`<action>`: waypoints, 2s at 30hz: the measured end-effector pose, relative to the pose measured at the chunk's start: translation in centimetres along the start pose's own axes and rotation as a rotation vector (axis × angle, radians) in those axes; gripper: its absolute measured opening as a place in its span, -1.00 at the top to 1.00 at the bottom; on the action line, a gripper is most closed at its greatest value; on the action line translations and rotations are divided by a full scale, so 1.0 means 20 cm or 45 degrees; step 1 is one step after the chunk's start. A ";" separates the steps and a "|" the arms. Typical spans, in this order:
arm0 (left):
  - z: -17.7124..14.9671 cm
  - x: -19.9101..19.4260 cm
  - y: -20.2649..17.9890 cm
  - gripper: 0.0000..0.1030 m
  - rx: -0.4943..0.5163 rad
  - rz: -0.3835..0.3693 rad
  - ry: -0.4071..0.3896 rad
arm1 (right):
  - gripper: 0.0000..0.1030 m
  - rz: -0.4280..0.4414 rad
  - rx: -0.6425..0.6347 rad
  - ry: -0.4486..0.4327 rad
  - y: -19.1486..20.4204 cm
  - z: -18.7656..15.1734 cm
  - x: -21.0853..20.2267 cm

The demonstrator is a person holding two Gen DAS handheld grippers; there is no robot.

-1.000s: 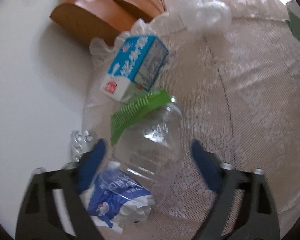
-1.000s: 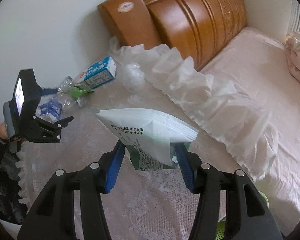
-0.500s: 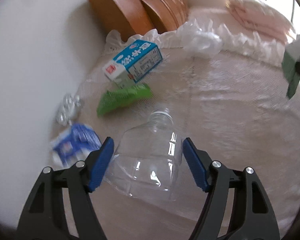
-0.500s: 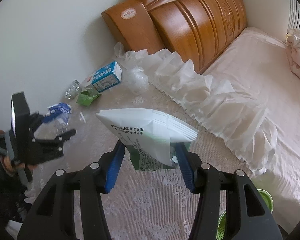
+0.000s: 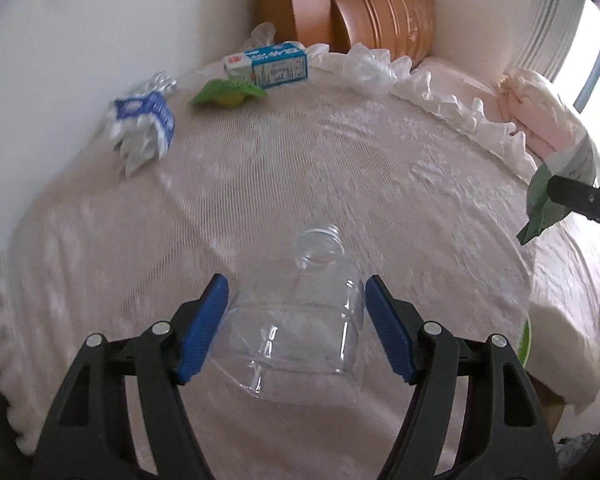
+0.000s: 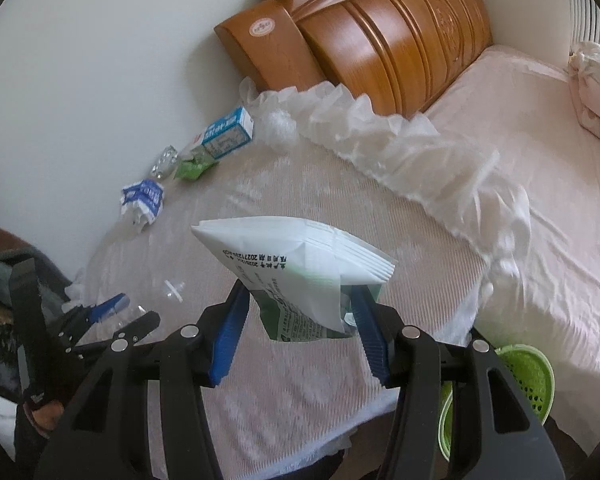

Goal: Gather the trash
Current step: 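Grasp the clear plastic bottle with the left tool while the right tool holds the bag, then carry the bottle and bag over the green wastebasket and release both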

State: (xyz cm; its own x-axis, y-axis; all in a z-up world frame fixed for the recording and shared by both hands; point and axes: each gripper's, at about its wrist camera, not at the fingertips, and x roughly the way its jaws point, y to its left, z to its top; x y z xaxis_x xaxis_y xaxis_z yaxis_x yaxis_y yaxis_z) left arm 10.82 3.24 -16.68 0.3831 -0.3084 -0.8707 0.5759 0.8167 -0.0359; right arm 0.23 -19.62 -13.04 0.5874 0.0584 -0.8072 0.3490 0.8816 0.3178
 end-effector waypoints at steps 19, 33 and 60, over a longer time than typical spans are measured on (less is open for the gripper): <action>0.01 -0.22 -0.35 -0.24 0.034 -0.071 -0.111 | -0.04 -0.065 0.028 -0.078 -0.20 -0.14 -0.28; 0.05 -0.34 -1.12 -0.24 0.355 -0.439 -0.142 | -0.04 -0.457 0.260 -0.103 -0.72 -0.48 -0.68; -0.07 -0.35 -1.72 -0.24 0.705 -0.586 -0.075 | -0.96 -0.737 0.593 0.027 -1.33 -0.76 -0.69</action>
State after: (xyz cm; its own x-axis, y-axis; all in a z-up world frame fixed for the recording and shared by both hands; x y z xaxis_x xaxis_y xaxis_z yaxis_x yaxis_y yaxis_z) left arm -12.70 -22.11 -10.11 0.0432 -0.6002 -0.7987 0.9639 0.2354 -0.1248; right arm -28.17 -36.69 -17.90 0.2029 -0.3420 -0.9175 0.8748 0.4843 0.0129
